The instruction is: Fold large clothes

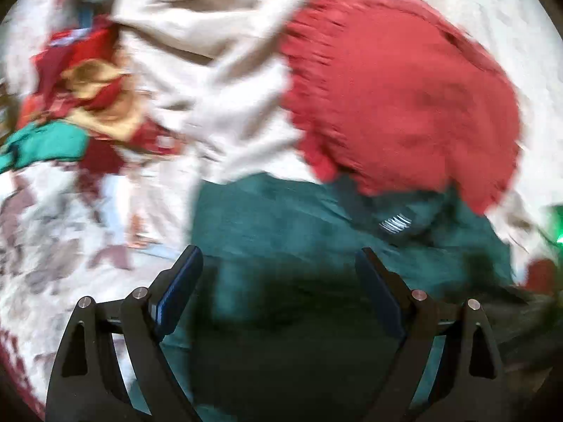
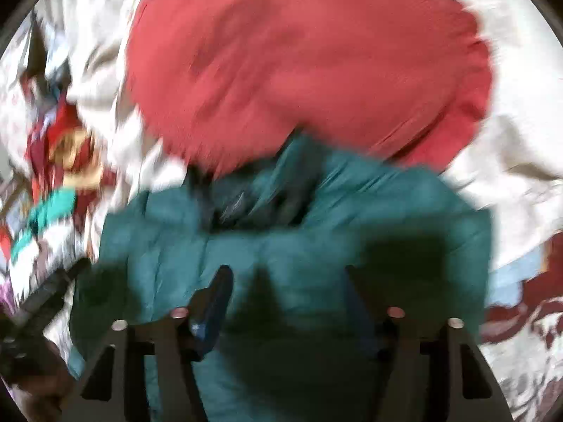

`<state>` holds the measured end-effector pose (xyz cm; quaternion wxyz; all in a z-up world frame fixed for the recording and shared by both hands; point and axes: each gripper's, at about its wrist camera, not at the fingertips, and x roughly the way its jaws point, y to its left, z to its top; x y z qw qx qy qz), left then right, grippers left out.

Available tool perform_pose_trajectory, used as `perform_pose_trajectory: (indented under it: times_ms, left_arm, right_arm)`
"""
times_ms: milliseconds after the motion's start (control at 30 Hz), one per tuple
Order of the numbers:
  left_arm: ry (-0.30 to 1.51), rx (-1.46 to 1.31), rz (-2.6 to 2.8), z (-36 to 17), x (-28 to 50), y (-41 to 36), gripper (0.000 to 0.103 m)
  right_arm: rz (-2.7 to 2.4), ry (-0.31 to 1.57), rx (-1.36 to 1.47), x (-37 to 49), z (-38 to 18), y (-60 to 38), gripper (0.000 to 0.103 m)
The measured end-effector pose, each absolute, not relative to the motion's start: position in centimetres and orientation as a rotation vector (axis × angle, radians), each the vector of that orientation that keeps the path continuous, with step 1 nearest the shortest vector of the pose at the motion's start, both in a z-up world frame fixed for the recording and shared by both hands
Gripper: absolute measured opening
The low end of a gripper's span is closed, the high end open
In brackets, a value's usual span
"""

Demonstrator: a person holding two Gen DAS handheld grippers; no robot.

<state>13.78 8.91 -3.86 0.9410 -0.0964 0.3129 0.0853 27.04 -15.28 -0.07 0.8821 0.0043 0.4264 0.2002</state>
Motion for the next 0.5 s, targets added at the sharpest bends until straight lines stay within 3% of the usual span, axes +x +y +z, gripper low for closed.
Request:
perform_pose_trajectory:
  times_ms: [33, 133, 267, 500]
  left_arm:
    - [0.703, -0.193, 0.132, -4.8, 14.6, 8.4, 0.089]
    - [0.9, -0.132, 0.155, -8.6, 16.6, 7.6, 0.089]
    - [0.895, -0.126, 0.157, -8.8, 16.8, 7.6, 0.091]
    - [0.901, -0.112, 0.156, -9.2, 17.4, 7.8, 0.103]
  right_arm:
    - [0.406, 0.932, -0.049, 26.9, -1.9, -13.7, 0.078]
    - [0.353, 0.878, -0.164, 26.0, -4.6, -12.1, 0.081]
    - [0.37, 0.891, -0.113, 26.7, -5.2, -12.6, 0.083]
    - [0.373, 0.874, -0.108, 26.6, -5.0, -12.3, 0.083]
